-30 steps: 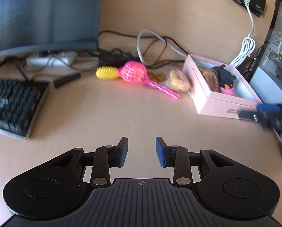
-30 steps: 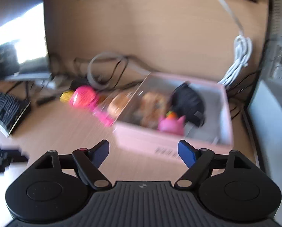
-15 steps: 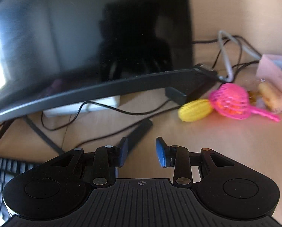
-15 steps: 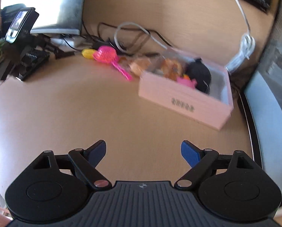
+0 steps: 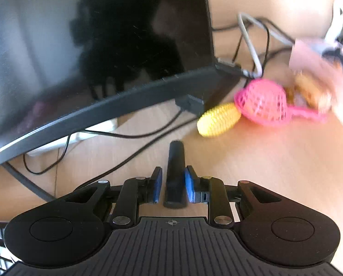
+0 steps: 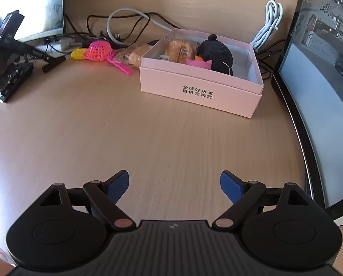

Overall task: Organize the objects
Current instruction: 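Grasp the black cylindrical stick from the desk with the left gripper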

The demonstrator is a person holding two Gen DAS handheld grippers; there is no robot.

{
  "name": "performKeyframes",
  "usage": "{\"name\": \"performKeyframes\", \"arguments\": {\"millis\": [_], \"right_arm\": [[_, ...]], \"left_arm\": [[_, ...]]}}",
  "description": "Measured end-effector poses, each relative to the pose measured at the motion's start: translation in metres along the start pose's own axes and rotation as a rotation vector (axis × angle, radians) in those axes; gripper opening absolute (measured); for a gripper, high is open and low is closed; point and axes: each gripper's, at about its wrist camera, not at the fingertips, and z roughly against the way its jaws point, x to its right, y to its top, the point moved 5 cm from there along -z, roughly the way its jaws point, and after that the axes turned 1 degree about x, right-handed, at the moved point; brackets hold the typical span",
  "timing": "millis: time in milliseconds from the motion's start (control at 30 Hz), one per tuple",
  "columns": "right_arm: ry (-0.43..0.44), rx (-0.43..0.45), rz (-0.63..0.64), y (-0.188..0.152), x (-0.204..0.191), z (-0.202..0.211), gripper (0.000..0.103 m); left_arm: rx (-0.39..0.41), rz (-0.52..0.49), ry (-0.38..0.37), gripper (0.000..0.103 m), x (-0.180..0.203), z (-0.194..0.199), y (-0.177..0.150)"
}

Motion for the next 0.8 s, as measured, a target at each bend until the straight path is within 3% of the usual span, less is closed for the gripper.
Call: {"name": "performKeyframes", "arguments": {"millis": [267,400,467,633,800], "right_arm": [[0.015,0.004,0.018,0.005,-0.007,-0.003,0.087],[0.023,0.002,0.032,0.005,-0.011,-0.002,0.087],[0.038,0.015,0.048,0.008,-0.014,-0.001,0.087],[0.079,0.091,0.100,0.038,-0.023,-0.004,0.087],[0.165,0.172,0.192,0.089,-0.051,-0.024,0.087]], "left_arm": [[0.003,0.097,0.003,0.025,0.006,-0.008,-0.002],[-0.043,0.290,-0.009,0.023,-0.004,-0.011,-0.001],[-0.058,0.335,-0.022,0.022,0.001,-0.005,-0.006],[-0.011,0.382,-0.056,0.022,0.044,0.053,-0.045],[-0.008,0.603,-0.089,0.022,0.084,0.111,-0.106]]}}
